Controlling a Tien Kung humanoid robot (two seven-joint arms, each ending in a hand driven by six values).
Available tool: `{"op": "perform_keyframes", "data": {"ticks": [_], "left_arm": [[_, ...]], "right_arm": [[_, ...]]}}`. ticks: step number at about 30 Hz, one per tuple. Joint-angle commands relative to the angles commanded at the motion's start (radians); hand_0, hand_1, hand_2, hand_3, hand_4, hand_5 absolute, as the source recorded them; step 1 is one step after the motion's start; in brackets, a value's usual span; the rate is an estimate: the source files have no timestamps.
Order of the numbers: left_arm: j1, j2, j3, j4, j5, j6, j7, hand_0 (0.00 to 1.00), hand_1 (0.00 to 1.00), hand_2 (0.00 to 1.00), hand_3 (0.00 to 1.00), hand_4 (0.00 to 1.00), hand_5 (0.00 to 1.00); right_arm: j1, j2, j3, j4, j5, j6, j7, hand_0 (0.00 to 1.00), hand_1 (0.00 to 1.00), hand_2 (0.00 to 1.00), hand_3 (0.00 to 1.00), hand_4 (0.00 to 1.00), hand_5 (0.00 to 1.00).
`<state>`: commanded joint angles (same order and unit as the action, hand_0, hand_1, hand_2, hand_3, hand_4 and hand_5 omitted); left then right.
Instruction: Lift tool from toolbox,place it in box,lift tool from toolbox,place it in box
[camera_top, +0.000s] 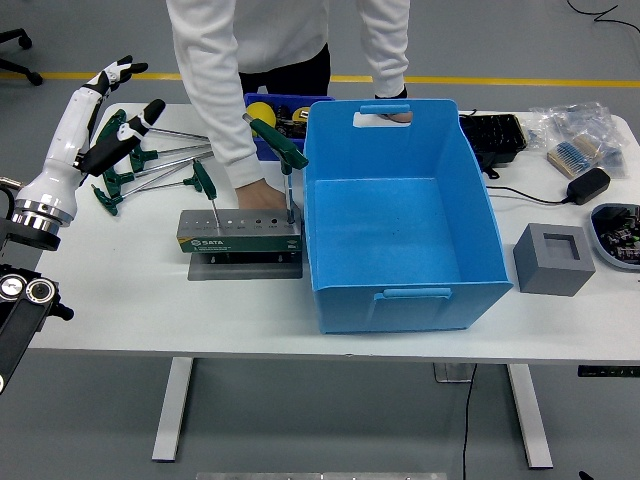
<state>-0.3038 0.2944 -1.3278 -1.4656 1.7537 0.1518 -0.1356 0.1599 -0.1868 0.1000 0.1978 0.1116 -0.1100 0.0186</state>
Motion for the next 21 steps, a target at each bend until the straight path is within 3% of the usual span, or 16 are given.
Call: {"op": "perform_keyframes", "data": {"ticks": [7,8,9,11,21], "left_arm": [[-0.123,0.078,0.154,0.002,0.249,-0.068,0.056,0.998,0.998,0.998,0.898,0.998,0.656],[-0.142,0.090,0.177,0.003,0.265,-0.083,0.064,0.998,0.998,0.998,0.898,0.998,0.656],[-0.162,0.100,0.201,0.004,0.278,-0.096,0.072,0.998,0.998,0.998,0.908,0.998,0.590],[-0.201,0.117,0.249,0.008,0.301,-0.117,0.083,0.998,0.998,0.998,0.908,0.998,0.590],[-0.374,0.165,0.461,0.046,0.336,-0.171,0.073,0.998,0.998,0.998,0.928,0.998,0.525]], "right_arm": [[0.002,-0.003,-0.008,0.000,0.016,0.001,0.003,0.717,0.699,0.761,0.678,0.925,0.804],[0.002,-0.003,-0.008,0.000,0.016,0.001,0.003,0.717,0.699,0.761,0.678,0.925,0.804],[0.002,-0.004,-0.008,-0.001,0.016,0.001,0.003,0.717,0.699,0.761,0.678,0.926,0.804],[0.002,-0.004,-0.006,-0.001,0.014,0.001,0.002,0.717,0.699,0.761,0.678,0.926,0.804],[0.003,-0.007,0.001,0.000,0.002,0.001,-0.002,0.717,0.699,0.761,0.678,0.927,0.806]]}}
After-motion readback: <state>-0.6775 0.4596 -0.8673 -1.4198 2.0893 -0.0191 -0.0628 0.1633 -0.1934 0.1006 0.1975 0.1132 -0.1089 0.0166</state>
